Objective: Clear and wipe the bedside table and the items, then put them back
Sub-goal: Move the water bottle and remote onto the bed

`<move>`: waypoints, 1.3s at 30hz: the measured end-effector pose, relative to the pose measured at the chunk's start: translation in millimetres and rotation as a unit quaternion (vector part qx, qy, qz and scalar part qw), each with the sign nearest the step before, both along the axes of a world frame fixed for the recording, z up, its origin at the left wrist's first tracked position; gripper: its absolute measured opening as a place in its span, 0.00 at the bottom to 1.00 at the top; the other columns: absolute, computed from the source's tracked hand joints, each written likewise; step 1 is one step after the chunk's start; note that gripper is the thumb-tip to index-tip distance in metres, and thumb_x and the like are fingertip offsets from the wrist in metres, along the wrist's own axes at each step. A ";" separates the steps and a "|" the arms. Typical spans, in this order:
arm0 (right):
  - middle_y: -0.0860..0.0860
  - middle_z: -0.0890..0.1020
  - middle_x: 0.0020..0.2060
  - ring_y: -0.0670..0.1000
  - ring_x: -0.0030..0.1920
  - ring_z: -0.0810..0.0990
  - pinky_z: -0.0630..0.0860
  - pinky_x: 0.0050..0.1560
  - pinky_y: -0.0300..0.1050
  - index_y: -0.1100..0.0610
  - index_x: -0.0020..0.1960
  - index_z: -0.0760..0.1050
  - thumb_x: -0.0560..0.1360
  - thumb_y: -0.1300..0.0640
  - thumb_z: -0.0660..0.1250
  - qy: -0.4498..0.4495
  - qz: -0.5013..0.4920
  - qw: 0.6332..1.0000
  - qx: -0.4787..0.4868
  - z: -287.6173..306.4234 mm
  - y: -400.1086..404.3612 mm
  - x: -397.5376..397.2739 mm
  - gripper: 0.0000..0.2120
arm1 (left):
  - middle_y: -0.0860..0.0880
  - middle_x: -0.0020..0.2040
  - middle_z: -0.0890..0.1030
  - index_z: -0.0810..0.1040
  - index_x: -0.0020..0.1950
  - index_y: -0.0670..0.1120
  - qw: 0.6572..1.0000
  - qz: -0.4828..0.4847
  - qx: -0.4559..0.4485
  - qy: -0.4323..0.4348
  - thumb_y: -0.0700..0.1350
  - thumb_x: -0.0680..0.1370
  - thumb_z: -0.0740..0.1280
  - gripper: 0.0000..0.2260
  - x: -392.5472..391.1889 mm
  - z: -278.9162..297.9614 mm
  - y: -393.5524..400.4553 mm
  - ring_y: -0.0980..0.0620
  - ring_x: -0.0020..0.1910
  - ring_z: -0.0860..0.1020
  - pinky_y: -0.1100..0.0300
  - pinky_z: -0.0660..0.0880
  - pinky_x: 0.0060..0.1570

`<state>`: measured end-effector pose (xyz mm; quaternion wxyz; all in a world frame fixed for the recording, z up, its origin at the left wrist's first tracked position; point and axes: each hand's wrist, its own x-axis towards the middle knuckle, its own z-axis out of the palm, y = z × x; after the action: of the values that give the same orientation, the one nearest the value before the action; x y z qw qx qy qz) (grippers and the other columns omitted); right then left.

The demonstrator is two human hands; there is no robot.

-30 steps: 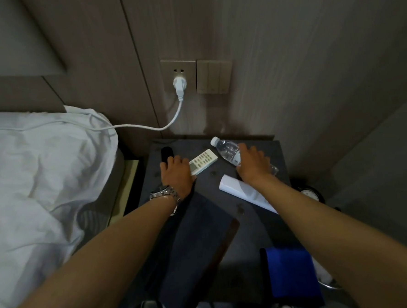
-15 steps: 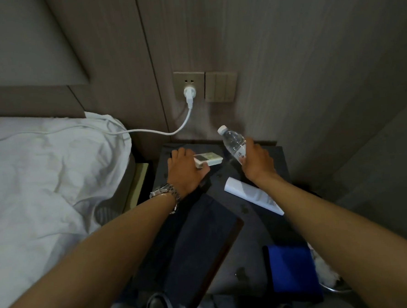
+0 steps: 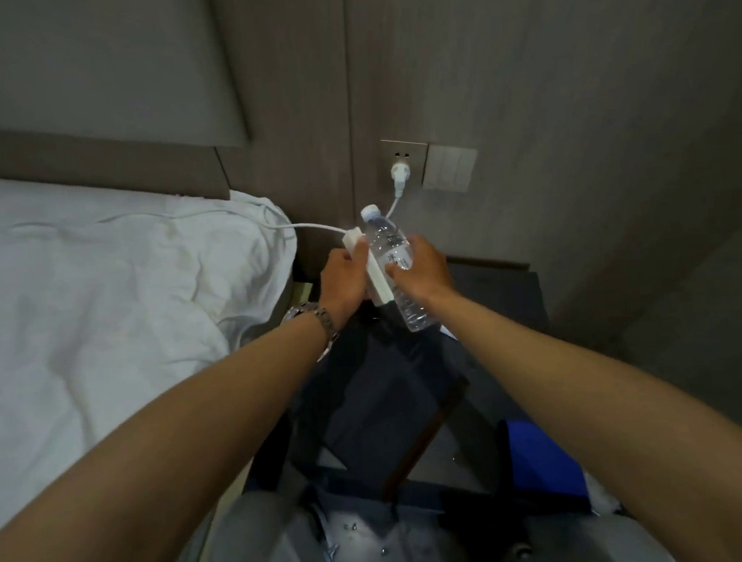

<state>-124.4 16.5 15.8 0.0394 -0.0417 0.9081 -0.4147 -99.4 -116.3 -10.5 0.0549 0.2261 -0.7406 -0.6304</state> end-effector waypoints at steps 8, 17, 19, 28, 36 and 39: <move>0.52 0.83 0.54 0.53 0.53 0.81 0.78 0.54 0.48 0.57 0.63 0.76 0.74 0.54 0.71 -0.085 0.054 0.984 -0.148 1.8 -109.4 3.1 0.18 | 0.40 0.57 0.83 0.78 0.66 0.41 0.966 0.012 0.252 -0.053 0.56 0.78 0.67 0.23 13.0 4.4 -99.8 0.41 0.55 0.83 0.45 0.79 0.57; 0.54 0.75 0.62 0.57 0.59 0.78 0.76 0.63 0.54 0.53 0.66 0.66 0.75 0.48 0.71 -0.212 0.044 0.945 -0.247 -11.4 -237.9 -10.9 0.24 | 0.42 0.45 0.85 0.82 0.45 0.41 0.975 0.210 0.057 -0.042 0.57 0.79 0.65 0.19 21.8 16.9 -221.3 0.43 0.46 0.84 0.48 0.82 0.51; 0.54 0.76 0.61 0.56 0.57 0.78 0.77 0.62 0.53 0.52 0.66 0.66 0.75 0.47 0.71 -0.241 0.056 0.937 -0.246 -10.5 -261.7 -11.2 0.25 | 0.43 0.42 0.84 0.80 0.43 0.42 0.970 0.227 0.074 -0.042 0.51 0.79 0.66 0.13 25.2 17.4 -248.5 0.43 0.44 0.84 0.49 0.82 0.50; 0.56 0.78 0.58 0.58 0.51 0.82 0.80 0.56 0.56 0.52 0.62 0.67 0.71 0.48 0.74 -0.284 0.088 0.921 -0.251 -9.3 -367.9 6.5 0.25 | 0.42 0.42 0.83 0.79 0.36 0.43 0.949 0.310 -0.006 -0.057 0.44 0.72 0.68 0.06 42.4 23.2 -344.8 0.43 0.43 0.81 0.52 0.79 0.46; 0.57 0.78 0.59 0.59 0.55 0.81 0.80 0.57 0.54 0.53 0.66 0.67 0.75 0.54 0.71 -0.308 0.160 0.907 -0.240 -22.2 -416.9 19.9 0.23 | 0.42 0.60 0.78 0.80 0.59 0.44 0.923 0.314 -0.096 -0.201 0.61 0.63 0.64 0.30 63.0 -2.9 -397.2 0.41 0.54 0.78 0.47 0.76 0.58; 0.58 0.78 0.62 0.59 0.58 0.79 0.78 0.60 0.52 0.56 0.70 0.67 0.77 0.59 0.66 -0.249 0.224 0.931 -0.147 -26.3 -417.0 19.7 0.23 | 0.38 0.67 0.73 0.74 0.67 0.41 0.918 0.262 -0.135 -0.263 0.58 0.74 0.60 0.28 66.9 -10.9 -400.7 0.36 0.64 0.73 0.46 0.71 0.65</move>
<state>-104.7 -400.5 -10.5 0.3499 -0.1444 0.7652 -0.5207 -32.5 -517.0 -21.4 0.0512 0.5605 -0.7206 -0.4049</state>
